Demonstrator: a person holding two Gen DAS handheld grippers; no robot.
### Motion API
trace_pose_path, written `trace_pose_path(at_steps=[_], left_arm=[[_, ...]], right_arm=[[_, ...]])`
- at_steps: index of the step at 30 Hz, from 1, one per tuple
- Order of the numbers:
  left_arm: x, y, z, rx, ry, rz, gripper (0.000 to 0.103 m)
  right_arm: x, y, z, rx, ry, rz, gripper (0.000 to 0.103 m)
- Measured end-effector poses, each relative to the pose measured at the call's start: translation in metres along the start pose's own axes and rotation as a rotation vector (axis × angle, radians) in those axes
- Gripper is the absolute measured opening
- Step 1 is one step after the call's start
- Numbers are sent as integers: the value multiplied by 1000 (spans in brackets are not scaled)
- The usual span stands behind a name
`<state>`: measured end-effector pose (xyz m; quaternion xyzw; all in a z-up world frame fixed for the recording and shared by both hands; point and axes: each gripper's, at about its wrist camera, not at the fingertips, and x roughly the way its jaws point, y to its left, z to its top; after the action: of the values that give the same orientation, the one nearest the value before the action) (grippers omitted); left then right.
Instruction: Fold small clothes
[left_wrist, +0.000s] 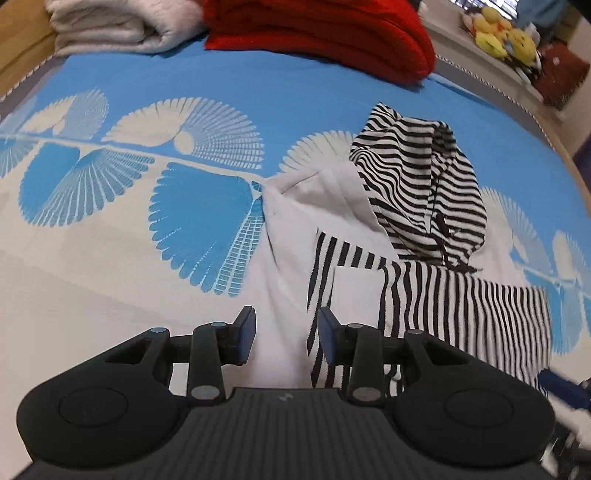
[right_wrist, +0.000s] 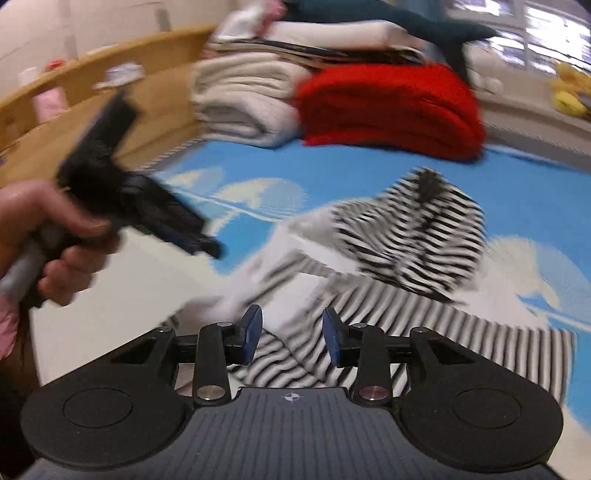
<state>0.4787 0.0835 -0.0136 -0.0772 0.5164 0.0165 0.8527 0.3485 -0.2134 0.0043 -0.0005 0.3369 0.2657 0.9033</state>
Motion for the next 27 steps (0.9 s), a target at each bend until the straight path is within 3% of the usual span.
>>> trace_pose_path(at_steps=[5, 9, 11, 16, 19, 26, 27], left_arm=[[13, 1, -2, -44, 38, -50, 40], [30, -7, -9, -74, 71, -131, 23], [40, -12, -13, -87, 79, -168, 22], [70, -21, -19, -134, 98, -187, 22], [86, -28, -20, -114, 127, -112, 26], [96, -41, -23, -39, 129, -68, 26], [95, -43, -23, -22, 125, -59, 18]], right_arm=[[-36, -29, 29, 253, 19, -303, 51], [-63, -65, 0, 457, -52, -351, 54], [-53, -80, -16, 518, 8, -448, 54], [-37, -109, -11, 577, 33, -455, 53], [-35, -114, -9, 529, 55, -484, 53], [-31, -132, -11, 603, 86, -488, 53], [-30, -133, -12, 604, 89, -490, 53]])
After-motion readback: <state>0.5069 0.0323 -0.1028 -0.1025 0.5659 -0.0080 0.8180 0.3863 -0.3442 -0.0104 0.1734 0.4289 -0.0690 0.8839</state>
